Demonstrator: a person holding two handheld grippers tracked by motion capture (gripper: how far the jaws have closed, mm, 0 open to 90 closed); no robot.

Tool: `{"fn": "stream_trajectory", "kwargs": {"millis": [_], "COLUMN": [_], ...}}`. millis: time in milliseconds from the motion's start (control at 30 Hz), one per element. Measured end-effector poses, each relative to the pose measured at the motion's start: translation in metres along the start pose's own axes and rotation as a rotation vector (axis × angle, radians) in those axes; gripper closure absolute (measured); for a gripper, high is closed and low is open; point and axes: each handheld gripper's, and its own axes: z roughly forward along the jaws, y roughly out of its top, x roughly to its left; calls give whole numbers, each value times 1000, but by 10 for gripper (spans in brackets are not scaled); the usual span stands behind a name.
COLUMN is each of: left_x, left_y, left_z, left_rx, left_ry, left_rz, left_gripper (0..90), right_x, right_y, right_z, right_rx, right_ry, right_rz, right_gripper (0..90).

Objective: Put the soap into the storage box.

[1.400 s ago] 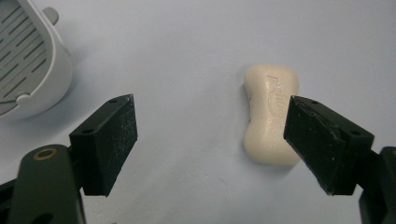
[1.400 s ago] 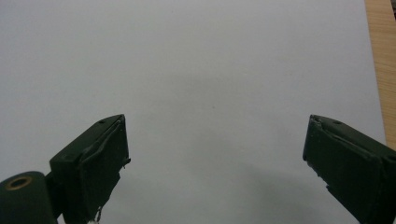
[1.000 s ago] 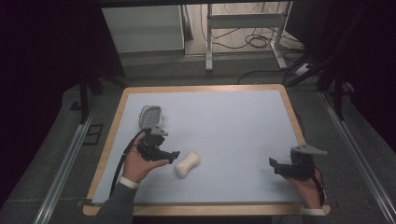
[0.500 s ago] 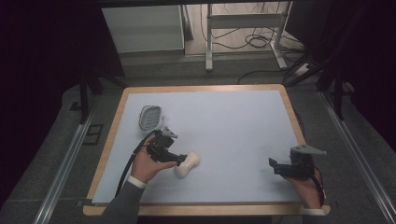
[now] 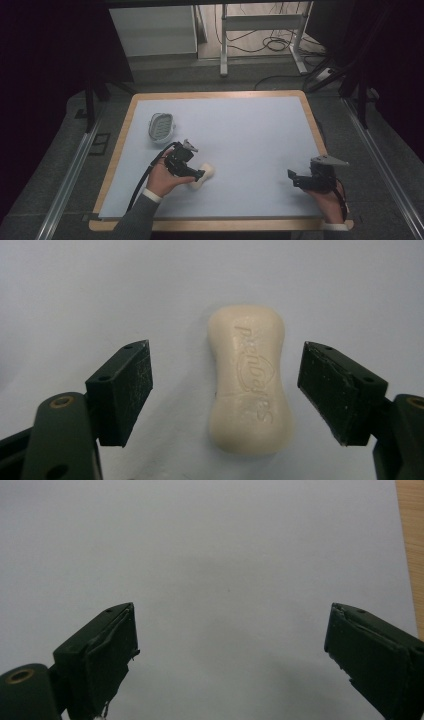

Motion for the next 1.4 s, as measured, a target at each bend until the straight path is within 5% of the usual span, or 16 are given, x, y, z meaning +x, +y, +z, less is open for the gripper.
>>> {"fn": "stream_trajectory", "kwargs": {"millis": [867, 1200, 1400], "left_x": [-10, -13, -14], "left_y": [3, 0, 0], "left_z": [35, 39, 38], "left_rx": [119, 134, 138], "left_ry": [4, -7, -5], "left_rz": [30, 38, 40], "left_gripper": [275, 473, 495], "right_x": [-1, -1, -2], "right_y": [0, 0, 0], "right_z": [-1, -1, -1], "right_rx": [-7, -3, -6], "right_ry": [0, -1, -4], "right_rz": [5, 5, 7], "right_gripper": [65, 65, 65]}}
